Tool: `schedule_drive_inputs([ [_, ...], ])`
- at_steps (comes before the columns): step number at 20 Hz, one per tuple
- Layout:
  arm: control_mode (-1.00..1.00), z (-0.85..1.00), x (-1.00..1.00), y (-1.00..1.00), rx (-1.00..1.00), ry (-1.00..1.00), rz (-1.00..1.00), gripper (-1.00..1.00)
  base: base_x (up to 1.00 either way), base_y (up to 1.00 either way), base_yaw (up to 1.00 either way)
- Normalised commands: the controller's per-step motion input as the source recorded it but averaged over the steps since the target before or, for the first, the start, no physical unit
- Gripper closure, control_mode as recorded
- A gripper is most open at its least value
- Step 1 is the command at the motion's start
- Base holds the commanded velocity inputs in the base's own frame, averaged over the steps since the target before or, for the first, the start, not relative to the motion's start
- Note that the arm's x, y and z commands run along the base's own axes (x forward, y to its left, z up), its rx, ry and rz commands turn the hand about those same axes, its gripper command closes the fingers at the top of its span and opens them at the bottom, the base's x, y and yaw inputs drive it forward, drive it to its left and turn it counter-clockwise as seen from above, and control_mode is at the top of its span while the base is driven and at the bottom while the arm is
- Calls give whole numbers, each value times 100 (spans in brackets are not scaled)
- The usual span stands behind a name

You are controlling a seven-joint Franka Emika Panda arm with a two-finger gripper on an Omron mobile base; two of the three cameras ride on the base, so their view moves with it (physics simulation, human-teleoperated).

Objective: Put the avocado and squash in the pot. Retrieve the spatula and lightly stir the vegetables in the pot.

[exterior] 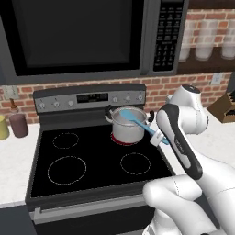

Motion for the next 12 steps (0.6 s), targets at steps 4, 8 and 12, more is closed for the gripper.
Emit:
schedule_drive_inputs([
  [4,100,0,0,0,0,0,0,100,1,0,0],
  [8,100,0,0,0,0,0,0,100,0,0,0],
  [12,100,0,0,0,0,0,0,100,37,1,0],
])
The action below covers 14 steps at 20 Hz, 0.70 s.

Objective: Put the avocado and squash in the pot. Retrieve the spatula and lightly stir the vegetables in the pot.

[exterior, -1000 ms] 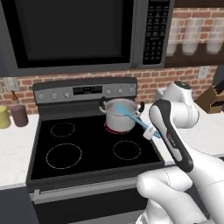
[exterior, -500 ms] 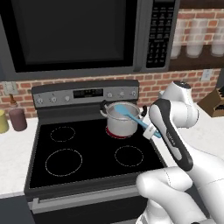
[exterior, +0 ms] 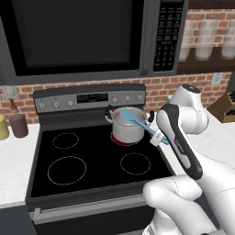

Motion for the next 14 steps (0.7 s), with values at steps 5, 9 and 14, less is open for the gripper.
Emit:
schedule_drive_inputs([
  [5,100,0,0,0,0,0,0,100,65,4,0],
  [9,-100,0,0,0,0,1,0,100,12,0,0],
  [14,-100,0,7,0,0,0,0,100,0,0,0],
])
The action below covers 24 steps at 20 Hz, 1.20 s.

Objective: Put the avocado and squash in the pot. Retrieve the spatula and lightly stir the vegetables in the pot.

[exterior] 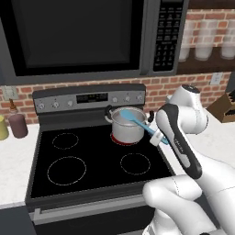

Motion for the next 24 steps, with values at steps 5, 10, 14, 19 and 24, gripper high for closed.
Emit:
schedule_drive_inputs([
  [5,-100,0,29,0,-2,5,2,100,0,0,0],
  [10,-100,0,18,0,-14,5,5,100,0,0,0],
  [14,-100,0,0,-17,-21,0,0,100,0,0,0],
  [19,-100,1,0,-46,-3,0,7,100,0,0,0],
  [24,-100,19,0,-41,-10,0,18,100,0,0,0],
])
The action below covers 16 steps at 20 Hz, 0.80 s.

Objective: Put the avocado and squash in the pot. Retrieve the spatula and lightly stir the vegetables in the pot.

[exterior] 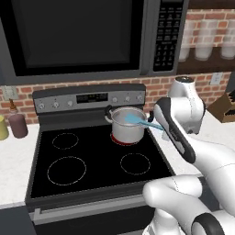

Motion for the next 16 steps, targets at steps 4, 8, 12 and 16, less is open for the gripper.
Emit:
schedule_drive_inputs([
  [4,-100,22,0,-13,-24,-3,22,100,0,0,0],
  [8,-100,18,0,0,-30,-15,21,100,0,0,0],
  [12,-100,27,1,0,-26,-20,19,100,0,0,0],
  [16,-100,27,0,-2,-19,-20,15,100,0,0,0],
])
